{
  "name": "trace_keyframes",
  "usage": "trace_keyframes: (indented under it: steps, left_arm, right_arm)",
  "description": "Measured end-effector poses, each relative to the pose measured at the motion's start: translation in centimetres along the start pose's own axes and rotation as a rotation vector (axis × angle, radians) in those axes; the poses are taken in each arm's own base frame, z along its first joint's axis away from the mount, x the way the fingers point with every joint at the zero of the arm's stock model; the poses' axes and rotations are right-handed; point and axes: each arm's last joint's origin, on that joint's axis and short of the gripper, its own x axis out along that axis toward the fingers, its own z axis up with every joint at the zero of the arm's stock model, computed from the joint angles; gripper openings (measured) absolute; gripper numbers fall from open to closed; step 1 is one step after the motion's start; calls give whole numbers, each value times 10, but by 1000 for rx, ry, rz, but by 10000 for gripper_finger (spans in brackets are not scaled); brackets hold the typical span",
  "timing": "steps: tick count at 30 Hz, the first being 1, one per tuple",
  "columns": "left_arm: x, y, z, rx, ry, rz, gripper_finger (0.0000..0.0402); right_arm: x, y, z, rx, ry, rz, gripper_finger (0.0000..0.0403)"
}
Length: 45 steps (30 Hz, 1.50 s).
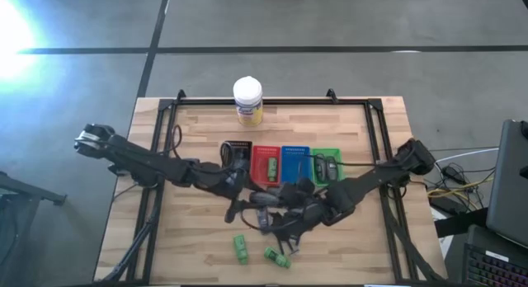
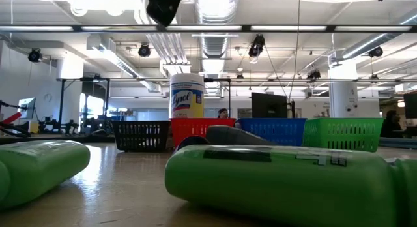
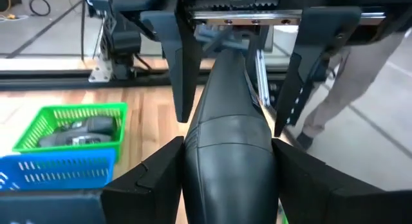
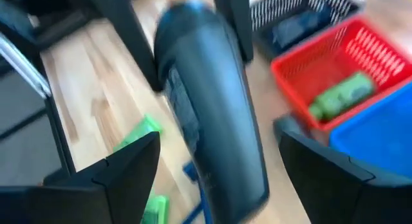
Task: Pick & Place Travel size toiletries
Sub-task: Put the gray deodorant into the green basket
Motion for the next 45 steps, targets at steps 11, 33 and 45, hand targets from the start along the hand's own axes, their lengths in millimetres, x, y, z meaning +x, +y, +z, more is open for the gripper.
trace_keyframes:
  steps: [11, 33, 45]
  left_arm:
    - [-14, 4, 26, -49, -166, -6, 206]
    - [-15, 7, 23, -25, -120, 11, 206]
    - [-15, 9, 27, -19, -145, 24, 206]
  right_arm:
    - [-29, -10, 25, -23, -156, 27, 304]
    - [-42, -19, 40, -9, -194, 59, 289]
    - [-36, -19, 37, -33, -165, 45, 314]
